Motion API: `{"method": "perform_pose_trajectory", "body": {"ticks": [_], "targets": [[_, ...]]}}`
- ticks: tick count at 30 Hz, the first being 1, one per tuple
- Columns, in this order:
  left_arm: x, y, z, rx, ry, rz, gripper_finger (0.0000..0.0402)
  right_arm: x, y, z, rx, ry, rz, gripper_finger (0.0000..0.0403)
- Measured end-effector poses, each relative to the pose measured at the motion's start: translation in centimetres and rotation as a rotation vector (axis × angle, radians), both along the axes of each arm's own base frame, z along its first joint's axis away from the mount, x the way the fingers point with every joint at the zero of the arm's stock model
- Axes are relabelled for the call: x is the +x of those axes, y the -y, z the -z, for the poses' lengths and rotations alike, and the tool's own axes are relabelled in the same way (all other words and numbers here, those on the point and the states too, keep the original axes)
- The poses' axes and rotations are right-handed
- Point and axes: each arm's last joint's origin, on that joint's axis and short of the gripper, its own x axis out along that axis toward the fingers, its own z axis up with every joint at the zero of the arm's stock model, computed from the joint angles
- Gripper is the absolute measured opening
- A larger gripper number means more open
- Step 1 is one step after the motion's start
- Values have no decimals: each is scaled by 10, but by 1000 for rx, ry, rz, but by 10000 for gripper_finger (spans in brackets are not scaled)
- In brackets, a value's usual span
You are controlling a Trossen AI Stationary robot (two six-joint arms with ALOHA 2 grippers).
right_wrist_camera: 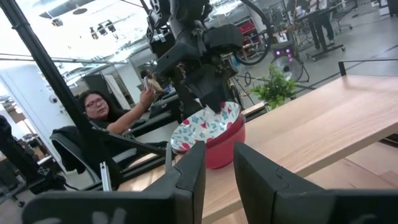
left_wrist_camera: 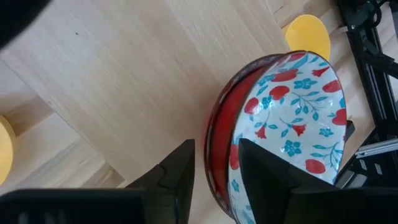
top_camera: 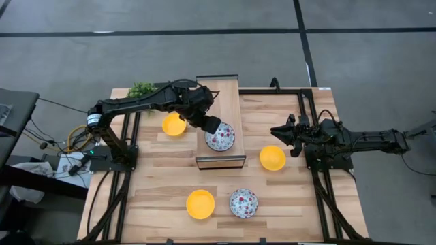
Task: Pick & Place Mini bowls
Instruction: Stack the top white patterned bowl on top of the white patterned bowl on the shelf
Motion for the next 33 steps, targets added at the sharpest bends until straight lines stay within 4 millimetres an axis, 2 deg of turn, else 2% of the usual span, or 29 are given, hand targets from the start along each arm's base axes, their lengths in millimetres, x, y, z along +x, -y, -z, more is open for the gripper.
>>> {"method": "perform_pose_trajectory", "body": {"ticks": [4, 10, 15, 19, 23, 33], "targets": [[-3, -3, -3, 2, 11, -11, 135, 0, 0, 0, 0, 0, 0, 72], [-19, -10, -22, 27, 69, -46, 141, 0, 0, 0, 0, 0, 0, 72], [-24, -5, -36, 56, 147, -42, 140, 0, 0, 0, 0, 1, 0, 72], [-17, 3, -33, 69, 156, 6, 140, 0, 0, 0, 0, 1, 0, 72], [-12, 5, -20, 56, 139, 20, 140, 0, 0, 0, 0, 0, 0, 72], [-12, 5, -16, 54, 138, 20, 140, 0, 0, 0, 0, 0, 0, 72]]}}
